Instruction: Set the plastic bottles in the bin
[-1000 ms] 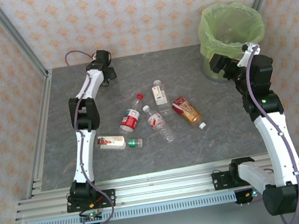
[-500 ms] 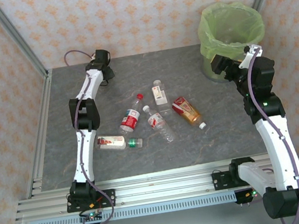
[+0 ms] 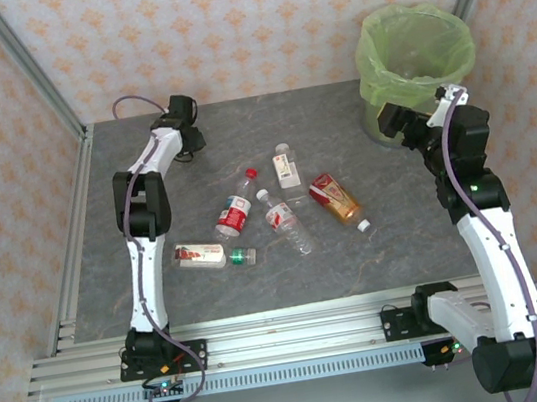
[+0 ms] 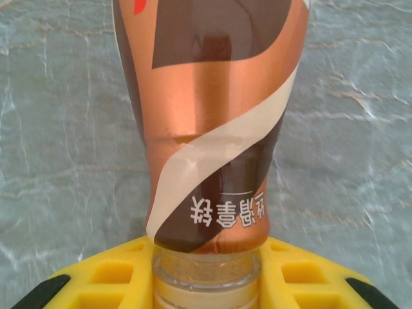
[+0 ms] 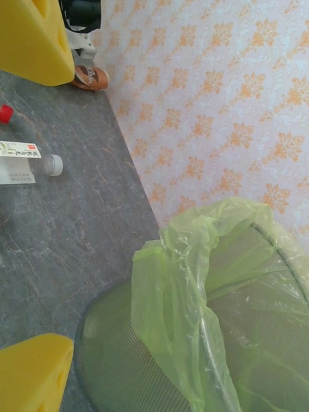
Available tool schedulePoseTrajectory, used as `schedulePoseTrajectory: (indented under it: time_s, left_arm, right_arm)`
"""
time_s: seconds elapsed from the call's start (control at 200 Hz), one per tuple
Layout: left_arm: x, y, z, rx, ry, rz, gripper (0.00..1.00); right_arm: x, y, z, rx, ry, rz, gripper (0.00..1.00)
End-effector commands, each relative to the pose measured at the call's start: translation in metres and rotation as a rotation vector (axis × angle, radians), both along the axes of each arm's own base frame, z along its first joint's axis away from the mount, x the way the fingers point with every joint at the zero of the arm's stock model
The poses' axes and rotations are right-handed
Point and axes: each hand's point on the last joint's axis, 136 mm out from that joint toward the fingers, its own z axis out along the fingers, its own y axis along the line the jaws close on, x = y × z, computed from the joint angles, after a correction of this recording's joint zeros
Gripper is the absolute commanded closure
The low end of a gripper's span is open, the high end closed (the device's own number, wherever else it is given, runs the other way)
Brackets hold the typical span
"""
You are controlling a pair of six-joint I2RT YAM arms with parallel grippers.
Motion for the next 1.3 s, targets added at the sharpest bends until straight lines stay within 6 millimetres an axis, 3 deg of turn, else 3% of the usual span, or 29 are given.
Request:
schedulePoseTrajectory:
  time_s: [0.0,0.13,0.31,0.395,0.42,0.751,0.916,1.086,1.181,1.296]
  left_arm:
    - [0.0,-0.017,0.046,-0.036,-0.106,-0.037,1.0]
    - [-0.022,-0.032,0.062,-0.061,-0.142,-0.063,1.0]
    - [-0.067,-0.061,0.085,-0.085,-0.201,-0.133,1.0]
    - [-0.088,-0.079,0.092,-0.114,-0.215,-0.177,1.0]
    - [-0.094,-0.084,0.106,-0.133,-0.243,-0.19,1.0]
    - [-0.17,-0.16,0.129,-0.278,-0.27,-0.39,1.0]
    - [-0.209,-0.187,0.155,-0.379,-0.274,-0.501,1.0]
    - [-0.249,-0.203,0.192,-0.357,-0.301,-0.616,1.0]
    - [-0.263,-0.215,0.21,-0.354,-0.342,-0.717,1.0]
    - [-0.265,-0.23,0.221,-0.368,-0.372,-0.797,1.0]
  right_arm:
    - [0.003,0.001,-0.005,0.025,-0.001,0.005,0.01]
    - [0.004,0.003,-0.008,0.053,0.001,0.007,0.01]
    - [0.01,0.006,-0.018,0.118,0.014,0.011,0.01]
    - [0.013,0.011,-0.023,0.158,0.02,0.032,0.01]
    - [0.014,0.013,-0.025,0.169,0.023,0.04,0.01]
    - [0.018,0.041,-0.045,0.201,0.024,0.103,0.01]
    - [0.022,0.056,-0.047,0.284,0.04,0.13,0.01]
    - [0.02,0.067,-0.038,0.334,0.027,0.159,0.01]
    - [0.02,0.073,-0.036,0.367,0.013,0.175,0.01]
    - [0.023,0.085,-0.034,0.413,0.004,0.217,0.01]
